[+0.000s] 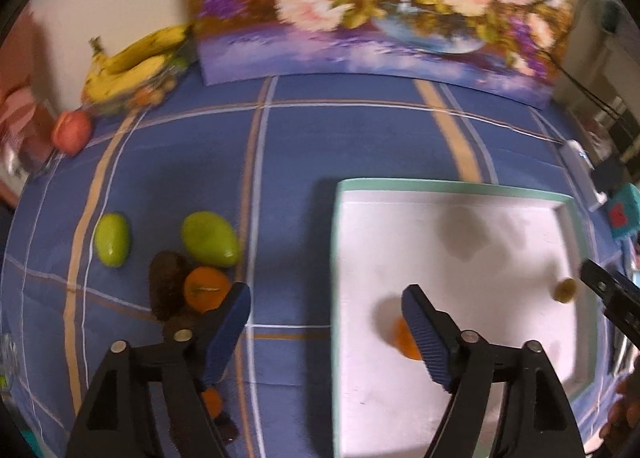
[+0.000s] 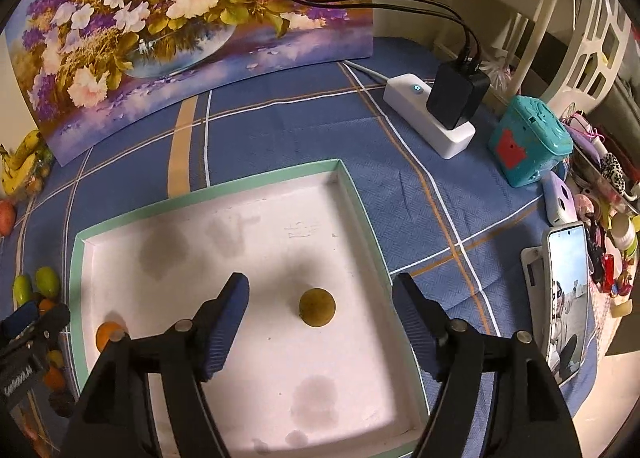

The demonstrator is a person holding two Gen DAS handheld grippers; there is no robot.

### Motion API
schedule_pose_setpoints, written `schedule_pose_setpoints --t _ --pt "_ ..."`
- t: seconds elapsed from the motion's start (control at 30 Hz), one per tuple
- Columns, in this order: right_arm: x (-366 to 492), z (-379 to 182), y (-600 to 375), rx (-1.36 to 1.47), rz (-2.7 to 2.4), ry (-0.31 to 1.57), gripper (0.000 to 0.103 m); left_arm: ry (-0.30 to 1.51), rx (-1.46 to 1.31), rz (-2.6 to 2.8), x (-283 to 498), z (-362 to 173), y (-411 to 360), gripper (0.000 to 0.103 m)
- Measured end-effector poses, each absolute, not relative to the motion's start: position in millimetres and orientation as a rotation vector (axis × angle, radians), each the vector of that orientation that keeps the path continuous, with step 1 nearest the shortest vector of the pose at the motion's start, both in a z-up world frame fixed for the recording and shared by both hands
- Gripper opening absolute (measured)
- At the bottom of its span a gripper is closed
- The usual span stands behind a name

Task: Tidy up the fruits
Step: 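Withdraw both open tools from the tray back toward the fruit row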

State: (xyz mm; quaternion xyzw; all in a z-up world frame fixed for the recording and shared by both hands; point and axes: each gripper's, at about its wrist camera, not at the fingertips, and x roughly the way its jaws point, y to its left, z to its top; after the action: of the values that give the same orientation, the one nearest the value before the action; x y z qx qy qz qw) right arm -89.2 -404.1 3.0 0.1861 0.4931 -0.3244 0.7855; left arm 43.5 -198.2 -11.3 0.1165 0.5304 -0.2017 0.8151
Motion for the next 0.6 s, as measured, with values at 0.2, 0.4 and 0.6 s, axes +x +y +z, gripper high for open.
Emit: schedule_pose_setpoints --t 0.2,0.4,0.6 --pt "-89.2 1.6 -404.6 0.411 -0.688 1.050 0.087 1.114 0.206 -0.343 55.2 -17.6 -177.8 0.103" --pt "-90.2 4.0 -404.2 0.408 -0.692 1.022 0.095 1.095 0.172 -0.335 58.0 -12.0 -166.0 0.103" --pt "-89.9 13.7 -397.6 0.380 -0.692 0.961 0.095 1.062 0.146 -0.344 56.0 -2.5 -156.7 0.103"
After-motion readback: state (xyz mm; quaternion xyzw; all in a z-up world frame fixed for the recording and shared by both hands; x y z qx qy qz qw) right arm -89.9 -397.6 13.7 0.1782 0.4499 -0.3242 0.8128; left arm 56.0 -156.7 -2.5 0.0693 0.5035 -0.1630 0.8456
